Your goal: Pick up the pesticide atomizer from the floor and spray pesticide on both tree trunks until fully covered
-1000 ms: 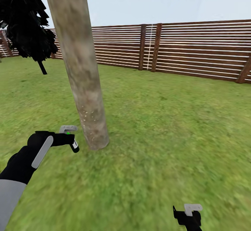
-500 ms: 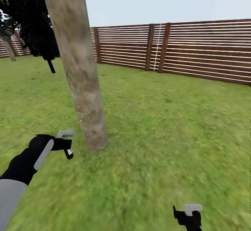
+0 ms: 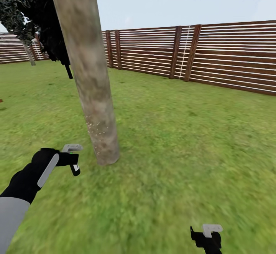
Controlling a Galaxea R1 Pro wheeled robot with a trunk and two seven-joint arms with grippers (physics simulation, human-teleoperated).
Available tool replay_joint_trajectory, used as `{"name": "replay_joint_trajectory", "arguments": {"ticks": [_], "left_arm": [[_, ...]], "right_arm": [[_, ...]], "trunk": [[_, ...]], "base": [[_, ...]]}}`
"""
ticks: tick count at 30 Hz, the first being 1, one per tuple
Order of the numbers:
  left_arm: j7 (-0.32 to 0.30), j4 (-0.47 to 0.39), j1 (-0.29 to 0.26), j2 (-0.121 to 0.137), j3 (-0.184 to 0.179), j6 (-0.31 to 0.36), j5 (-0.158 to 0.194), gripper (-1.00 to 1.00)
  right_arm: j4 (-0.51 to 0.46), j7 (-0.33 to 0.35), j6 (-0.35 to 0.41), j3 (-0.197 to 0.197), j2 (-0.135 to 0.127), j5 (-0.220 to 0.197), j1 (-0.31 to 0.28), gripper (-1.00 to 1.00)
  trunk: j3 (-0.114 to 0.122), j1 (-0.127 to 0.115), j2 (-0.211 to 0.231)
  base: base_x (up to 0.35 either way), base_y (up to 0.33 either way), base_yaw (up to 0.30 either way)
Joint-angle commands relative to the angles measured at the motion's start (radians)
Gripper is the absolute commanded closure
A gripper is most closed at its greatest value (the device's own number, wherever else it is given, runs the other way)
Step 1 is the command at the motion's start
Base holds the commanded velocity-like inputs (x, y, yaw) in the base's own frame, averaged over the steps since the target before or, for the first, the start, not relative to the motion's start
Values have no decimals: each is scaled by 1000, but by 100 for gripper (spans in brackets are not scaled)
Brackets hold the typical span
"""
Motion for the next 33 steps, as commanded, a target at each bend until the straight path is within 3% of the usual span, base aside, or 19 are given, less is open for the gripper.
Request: {"name": "replay_joint_trajectory", "arguments": {"ticks": [1,10,22,26,28,29,31,33], "left_arm": [[-3,-1,-1,0,-2,4,-4,100],[-3,2,-1,-1,-2,4,-4,100],[-3,14,1,-4,-3,2,-2,100],[-5,162,2,-82,-7,-124,-26,100],[-4,205,2,-128,-4,-167,-86,100],[-4,209,2,-140,-4,-171,-94,100],[-4,213,2,-147,1,-177,-102,100],[-4,214,1,-122,20,-179,-103,100]], "right_arm": [[1,-5,-3,-5,0,11,-1,-100],[1,-5,-3,-5,0,11,-1,-100],[1,-5,-3,-5,0,11,-1,-100],[1,-5,-3,-5,0,11,-1,-100],[1,-5,-3,-5,0,11,-1,-100],[1,-5,-3,-5,0,11,-1,-100],[1,-5,-3,-5,0,11,-1,-100],[1,-5,-3,-5,0,11,-1,-100]], "trunk": [[-1,0,0],[-1,0,0],[-1,0,0],[-1,0,0],[-1,0,0],[-1,0,0],[-1,0,0],[-1,0,0]], "base": [[219,-213,5],[125,-242,3],[0,-275,261],[20,-275,113],[84,-274,13],[94,-275,4],[105,-275,1],[124,-275,0]]}}
